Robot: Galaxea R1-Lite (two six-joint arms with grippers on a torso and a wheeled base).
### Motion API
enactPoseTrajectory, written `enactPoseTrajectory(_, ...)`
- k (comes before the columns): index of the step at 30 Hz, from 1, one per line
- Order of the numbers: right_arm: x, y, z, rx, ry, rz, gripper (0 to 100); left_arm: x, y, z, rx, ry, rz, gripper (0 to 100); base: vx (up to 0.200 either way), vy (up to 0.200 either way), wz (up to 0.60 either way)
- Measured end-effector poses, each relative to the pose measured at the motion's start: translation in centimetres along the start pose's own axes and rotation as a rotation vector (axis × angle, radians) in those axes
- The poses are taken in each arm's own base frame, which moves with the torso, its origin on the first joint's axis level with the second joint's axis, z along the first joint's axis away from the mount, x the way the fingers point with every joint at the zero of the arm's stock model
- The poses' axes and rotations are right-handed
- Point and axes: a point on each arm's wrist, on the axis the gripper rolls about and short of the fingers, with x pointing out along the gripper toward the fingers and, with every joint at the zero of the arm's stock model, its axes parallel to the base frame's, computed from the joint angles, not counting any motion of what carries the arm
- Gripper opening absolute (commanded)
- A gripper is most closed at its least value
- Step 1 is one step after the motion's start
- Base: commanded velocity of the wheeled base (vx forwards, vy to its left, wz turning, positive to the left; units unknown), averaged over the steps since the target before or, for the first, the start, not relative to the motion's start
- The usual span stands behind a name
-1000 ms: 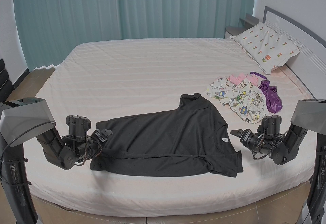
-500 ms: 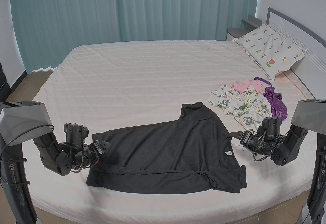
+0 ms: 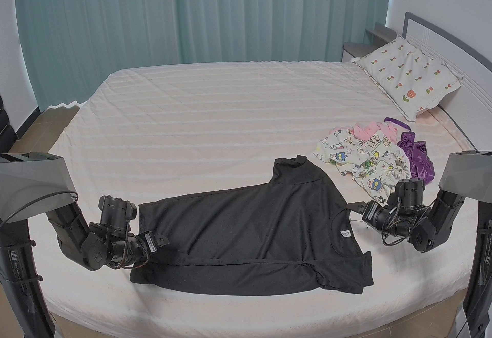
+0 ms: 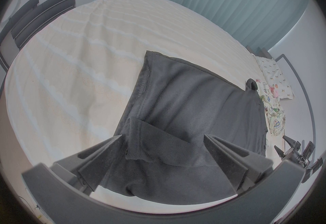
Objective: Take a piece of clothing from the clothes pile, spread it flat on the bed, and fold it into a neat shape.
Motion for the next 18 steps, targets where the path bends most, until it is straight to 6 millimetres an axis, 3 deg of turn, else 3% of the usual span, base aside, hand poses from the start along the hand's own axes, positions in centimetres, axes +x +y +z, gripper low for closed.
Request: enactPoseTrajectory(18, 0.4, -0.3, -0.4, 0.004, 0.022, 0.002, 100, -0.7, -2.7, -2.0, 0.019, 0.049, -0.069, 100, 0.000, 0.000, 0.00)
